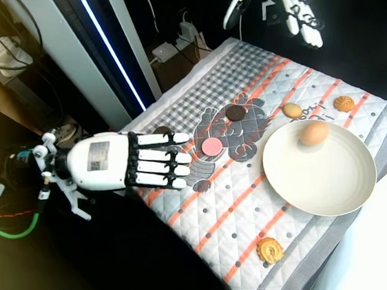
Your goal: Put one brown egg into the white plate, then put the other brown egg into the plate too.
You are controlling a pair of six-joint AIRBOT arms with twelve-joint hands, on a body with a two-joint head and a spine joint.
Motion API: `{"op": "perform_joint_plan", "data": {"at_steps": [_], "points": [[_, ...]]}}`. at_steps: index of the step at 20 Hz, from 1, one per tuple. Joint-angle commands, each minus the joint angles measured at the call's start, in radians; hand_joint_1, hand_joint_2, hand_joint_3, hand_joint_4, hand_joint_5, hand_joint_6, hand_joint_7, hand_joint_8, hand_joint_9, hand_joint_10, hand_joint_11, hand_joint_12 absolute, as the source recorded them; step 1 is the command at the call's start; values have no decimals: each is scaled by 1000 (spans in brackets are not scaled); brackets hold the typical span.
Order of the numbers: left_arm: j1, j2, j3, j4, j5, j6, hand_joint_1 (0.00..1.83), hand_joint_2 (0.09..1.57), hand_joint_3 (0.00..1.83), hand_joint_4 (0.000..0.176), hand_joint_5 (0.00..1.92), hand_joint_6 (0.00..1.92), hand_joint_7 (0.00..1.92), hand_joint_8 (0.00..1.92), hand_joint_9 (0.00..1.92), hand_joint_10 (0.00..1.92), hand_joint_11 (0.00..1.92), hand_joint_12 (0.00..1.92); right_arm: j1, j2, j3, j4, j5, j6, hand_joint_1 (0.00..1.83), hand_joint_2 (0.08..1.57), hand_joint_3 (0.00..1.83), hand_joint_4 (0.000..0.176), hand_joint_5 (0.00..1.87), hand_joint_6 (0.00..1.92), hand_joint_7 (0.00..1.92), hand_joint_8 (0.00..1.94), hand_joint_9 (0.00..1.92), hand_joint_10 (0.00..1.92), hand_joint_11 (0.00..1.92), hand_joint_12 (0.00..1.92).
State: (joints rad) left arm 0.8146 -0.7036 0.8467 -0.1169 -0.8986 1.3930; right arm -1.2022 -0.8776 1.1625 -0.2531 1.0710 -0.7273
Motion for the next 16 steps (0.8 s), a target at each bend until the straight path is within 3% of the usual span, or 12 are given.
{"op": "perform_joint_plan", "data": {"at_steps": [1,3,4,7,9,10,12,13,14,15,16], "points": [[-6,10,0,-8,-115,-5,637,817,4,176,0,0,0,0,0,0,0,0,18,-9,9,33,87,3,635,1019,0,151,223,1,311,2,437,7,529,111],[-5,9,2,-13,-108,-5,619,827,7,176,0,0,0,0,0,0,0,0,33,-22,21,25,66,3,705,999,5,120,260,4,343,4,456,2,488,231],[-4,9,2,-13,-101,-5,642,821,4,176,0,0,0,0,0,0,0,0,39,-33,30,25,62,3,771,1000,0,116,282,2,400,6,473,0,396,407],[-1,13,2,-13,-90,-5,668,820,2,176,0,0,0,0,0,0,0,0,52,-51,47,22,62,3,865,987,0,138,311,0,507,0,550,1,272,782],[-1,13,4,-14,-89,-5,684,820,2,176,0,0,0,0,0,0,0,0,55,-55,50,17,60,3,890,985,0,147,319,0,544,1,581,4,249,848],[-1,13,4,-14,-87,-5,705,811,0,176,0,0,0,0,0,0,0,0,55,-57,51,15,59,3,934,976,0,138,359,1,611,5,645,14,270,908],[-1,13,5,-14,-85,-5,693,811,0,176,0,0,0,0,0,0,0,0,61,-64,57,8,56,3,998,997,1,137,417,3,718,21,778,51,327,1009],[-1,12,5,-16,-82,-5,685,818,2,176,0,0,0,0,0,0,0,0,63,-70,63,4,53,3,1060,1014,1,118,474,3,801,29,861,77,357,1074],[-1,12,5,-17,-81,-5,657,832,8,176,0,0,0,0,0,0,0,0,63,-74,68,2,53,3,1158,1016,0,70,544,4,925,50,934,115,355,1131],[-1,12,6,-19,-80,-5,651,836,9,176,0,0,0,0,0,0,0,0,64,-77,70,1,53,3,1318,1092,0,56,596,0,1029,711,978,149,366,1151],[-1,11,7,-20,-79,-5,671,824,3,176,0,0,0,0,0,0,0,0,67,-80,70,-1,53,3,1347,1098,0,42,633,2,1002,928,1007,198,363,1218]]}}
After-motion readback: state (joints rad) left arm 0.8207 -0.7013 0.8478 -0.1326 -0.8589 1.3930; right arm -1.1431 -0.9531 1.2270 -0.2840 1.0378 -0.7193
